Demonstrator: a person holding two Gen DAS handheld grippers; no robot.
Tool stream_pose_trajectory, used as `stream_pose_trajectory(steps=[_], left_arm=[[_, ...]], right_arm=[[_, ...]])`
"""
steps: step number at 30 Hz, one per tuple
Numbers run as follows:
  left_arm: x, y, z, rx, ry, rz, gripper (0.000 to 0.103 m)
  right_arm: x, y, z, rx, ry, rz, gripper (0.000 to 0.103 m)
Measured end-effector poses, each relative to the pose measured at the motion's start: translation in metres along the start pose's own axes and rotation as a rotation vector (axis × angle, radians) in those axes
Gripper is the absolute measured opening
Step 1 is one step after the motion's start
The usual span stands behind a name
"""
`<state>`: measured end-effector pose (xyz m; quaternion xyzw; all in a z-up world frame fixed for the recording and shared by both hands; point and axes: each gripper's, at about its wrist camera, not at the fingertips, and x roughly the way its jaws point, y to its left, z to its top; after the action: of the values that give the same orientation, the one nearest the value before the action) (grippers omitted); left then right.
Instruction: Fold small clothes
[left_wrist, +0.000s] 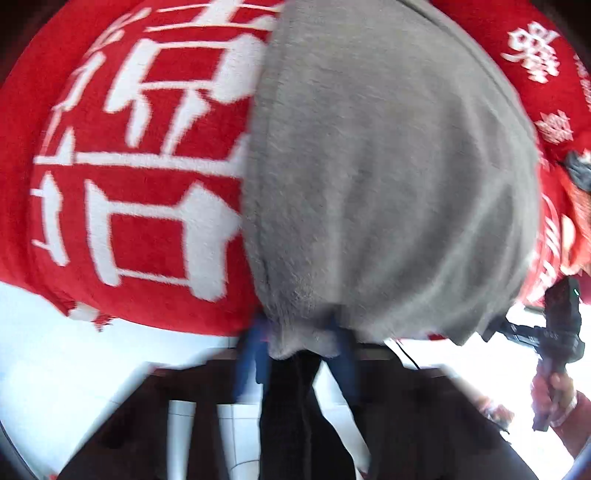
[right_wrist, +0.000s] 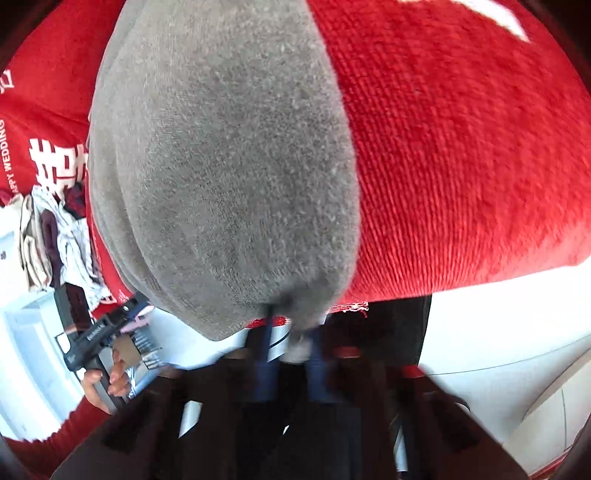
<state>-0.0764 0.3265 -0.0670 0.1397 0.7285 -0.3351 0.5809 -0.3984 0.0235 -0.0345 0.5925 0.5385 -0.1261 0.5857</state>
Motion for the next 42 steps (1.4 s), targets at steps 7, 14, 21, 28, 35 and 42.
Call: stream_pose_trajectory(steps=[7,14,21,28,35,42], left_arm=[[-0.02,-0.013,-0.016,0.139,-0.058,0.002,0.008],[0.005,0.013,-0.011,0.088,-0.024,0.068,0.008],[-0.013,0.007,-0.007,0.111,-0.021,0.087,0.016],[-0.039,-0.006,-0.002,0.109,-0.081,0.128,0.086],[-0.017,-0.01,0.001,0.116,0.003,0.007,0.086],[0.005,-0.022,-0.01,0.174,0.041,-0.014,0.086]], right_arm=[[-0.024,0.034,-0.011,-0.18,-0.005,-0.062,0.007],[-0.005,-0.003,-0.008,-0.135,0.016,-0.174,0.006],[0.009,0.003,-0.005,-0.103,-0.001,-0.194,0.008],[-0.002,0.009,-0.013,-0.145,-0.004,-0.193,0.057],[0.006,0.013,-0.009,-0.133,-0.016,-0.19,0.057],[0.016,0.006,-0.002,-0.137,0.0,-0.126,0.057]])
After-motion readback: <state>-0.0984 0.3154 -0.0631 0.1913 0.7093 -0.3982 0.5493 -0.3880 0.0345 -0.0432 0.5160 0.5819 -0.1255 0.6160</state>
